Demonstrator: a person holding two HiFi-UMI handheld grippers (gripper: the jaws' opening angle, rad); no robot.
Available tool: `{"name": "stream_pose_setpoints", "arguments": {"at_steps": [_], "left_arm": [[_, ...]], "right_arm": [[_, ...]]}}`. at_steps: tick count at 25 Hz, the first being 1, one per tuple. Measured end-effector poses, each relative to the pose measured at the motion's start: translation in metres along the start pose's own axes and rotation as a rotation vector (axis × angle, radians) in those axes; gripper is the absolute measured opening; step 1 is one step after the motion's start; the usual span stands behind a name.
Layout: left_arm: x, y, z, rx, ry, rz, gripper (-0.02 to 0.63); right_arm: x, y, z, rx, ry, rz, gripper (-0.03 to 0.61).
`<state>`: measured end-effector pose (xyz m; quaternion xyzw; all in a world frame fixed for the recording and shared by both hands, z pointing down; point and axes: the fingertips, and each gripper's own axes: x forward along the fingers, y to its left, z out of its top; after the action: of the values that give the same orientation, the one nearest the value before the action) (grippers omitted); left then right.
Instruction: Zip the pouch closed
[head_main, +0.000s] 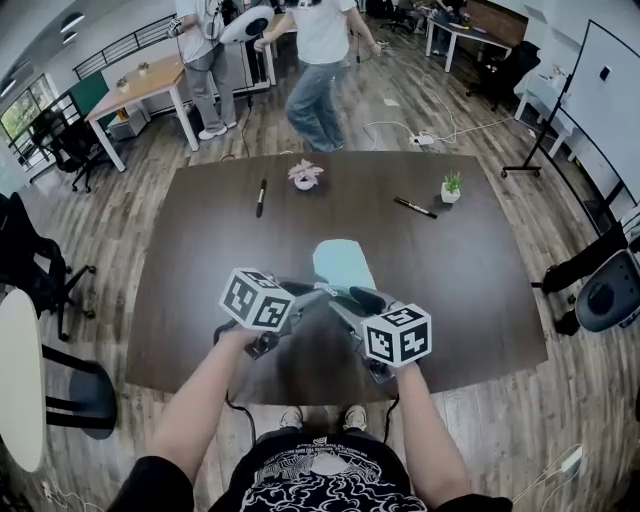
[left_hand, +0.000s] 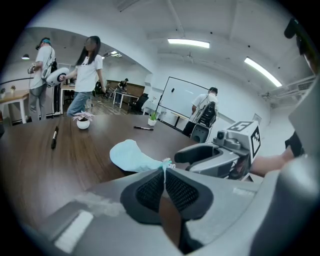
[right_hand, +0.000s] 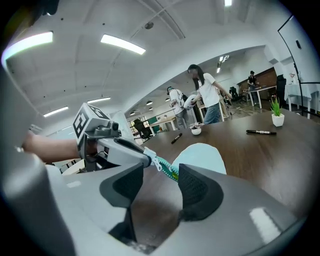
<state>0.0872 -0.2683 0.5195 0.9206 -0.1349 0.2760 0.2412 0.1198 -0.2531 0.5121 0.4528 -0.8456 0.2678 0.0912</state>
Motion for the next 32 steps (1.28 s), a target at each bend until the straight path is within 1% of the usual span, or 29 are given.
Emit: {"name": "stream_pose_setpoints", "arguments": {"at_steps": [5,11,20,23,24,27,32], "left_arm": [[0.006,-0.007,0.001,-0.018,-0.007,0.008,0.018],[0.008,-0.012,0.002,-0.036,-0.011,0.026,0.018],[0.007,-0.014,0.000,-0.058,-0.025,0.044,0.018],[0.005,-0.014,-0.002,-0.062,-0.028,0.051,0.018],[0.004,-0.014,-0.002,-0.062,-0.029,0.050,0.018],[0.000,-0.012,-0.003,-0.065,-0.039,0.053,0.018],[-0.006,-0.009,-0.005,-0.101,-0.058,0.073,0.018]], "right_arm": [[-0.001,0.002,-0.004,0.019,0.008,0.057,0.172],[-0.002,0.001,0.001,0.077,-0.009,0.106,0.129],[0.002,0.005,0.002,0.187,-0.024,0.174,0.123],[0.003,0.008,0.000,0.198,-0.025,0.169,0.118],[0.004,0.007,0.000,0.201,-0.025,0.159,0.106],[0.007,0.004,0.000,0.212,-0.029,0.131,0.035],[0.011,0.010,0.000,0.202,-0.020,0.117,0.021]]}}
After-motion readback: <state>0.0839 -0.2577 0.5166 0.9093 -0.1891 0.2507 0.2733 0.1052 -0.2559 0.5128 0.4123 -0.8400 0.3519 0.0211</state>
